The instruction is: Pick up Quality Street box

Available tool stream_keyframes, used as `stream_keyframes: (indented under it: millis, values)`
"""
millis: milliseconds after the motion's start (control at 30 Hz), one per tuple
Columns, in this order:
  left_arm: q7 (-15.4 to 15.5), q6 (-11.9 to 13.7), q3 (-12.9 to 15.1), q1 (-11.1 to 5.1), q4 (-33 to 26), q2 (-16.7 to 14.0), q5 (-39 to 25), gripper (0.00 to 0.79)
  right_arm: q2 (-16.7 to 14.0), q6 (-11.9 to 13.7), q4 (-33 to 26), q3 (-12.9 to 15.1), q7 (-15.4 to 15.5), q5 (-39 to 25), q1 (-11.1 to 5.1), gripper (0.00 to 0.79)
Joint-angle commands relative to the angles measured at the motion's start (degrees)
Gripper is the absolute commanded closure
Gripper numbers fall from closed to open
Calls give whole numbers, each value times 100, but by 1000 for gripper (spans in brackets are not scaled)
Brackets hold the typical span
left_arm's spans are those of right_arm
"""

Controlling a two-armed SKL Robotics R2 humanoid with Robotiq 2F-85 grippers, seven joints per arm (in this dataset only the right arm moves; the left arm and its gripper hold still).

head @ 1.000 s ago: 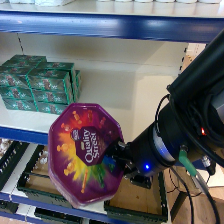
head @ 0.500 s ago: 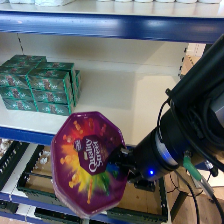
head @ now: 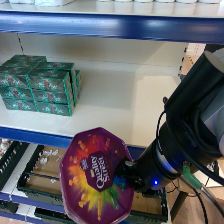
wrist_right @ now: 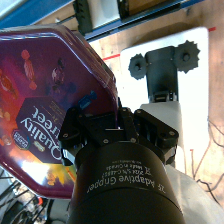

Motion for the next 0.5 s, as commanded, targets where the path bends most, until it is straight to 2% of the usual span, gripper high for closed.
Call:
stream_keyframes:
  millis: [33, 500]
  values:
    - [0, 0, 0, 0, 0, 0, 0, 785, -52, -18, 1, 269, 90, -41, -199, 785]
    - [0, 0, 0, 0, 0, 0, 0, 785, -112, -91, 1, 1060, 207, -44, -635, 785]
